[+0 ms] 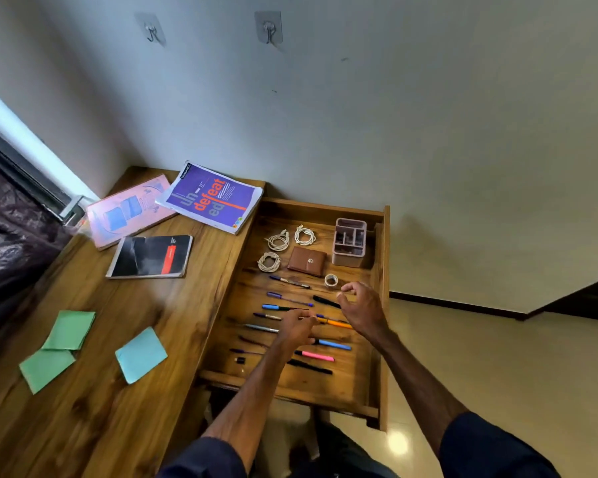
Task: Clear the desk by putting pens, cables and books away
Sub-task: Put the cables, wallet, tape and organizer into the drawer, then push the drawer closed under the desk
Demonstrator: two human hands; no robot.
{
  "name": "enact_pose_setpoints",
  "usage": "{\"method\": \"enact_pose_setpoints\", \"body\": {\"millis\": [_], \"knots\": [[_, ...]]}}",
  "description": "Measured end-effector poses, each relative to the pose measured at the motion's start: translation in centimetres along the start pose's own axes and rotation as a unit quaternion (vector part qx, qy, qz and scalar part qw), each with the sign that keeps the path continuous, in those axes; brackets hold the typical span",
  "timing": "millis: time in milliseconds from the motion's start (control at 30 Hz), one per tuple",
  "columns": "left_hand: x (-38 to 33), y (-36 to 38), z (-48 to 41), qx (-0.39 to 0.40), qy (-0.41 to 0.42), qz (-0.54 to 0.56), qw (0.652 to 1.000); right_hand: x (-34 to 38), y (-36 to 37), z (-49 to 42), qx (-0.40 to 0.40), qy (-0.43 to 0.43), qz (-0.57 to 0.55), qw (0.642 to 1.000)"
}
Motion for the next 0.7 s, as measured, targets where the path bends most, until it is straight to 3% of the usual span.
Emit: {"method": "enact_pose_setpoints", "body": {"millis": [433, 700], "knots": [[3.8, 5.6, 4.9, 0.053, -0.006, 0.057, 0.997, -2.7, -3.6, 5.5, 0.033, 0.018, -0.005, 0.999], [1.9, 8.7, 4.4, -0.003, -0.027, 0.107, 0.994, -4.2, -3.7, 1.4, 0.108, -0.003, 0.012, 0.994]]}}
Point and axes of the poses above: each hand's wrist, its own z-axis away from the middle knuckle, its own y-axis out of the palm, x = y × z, the point moved 3 cm from there along -z, towards the middle knuckle, and after that the axes turned 1 degree about z, right-handed, at the moved point
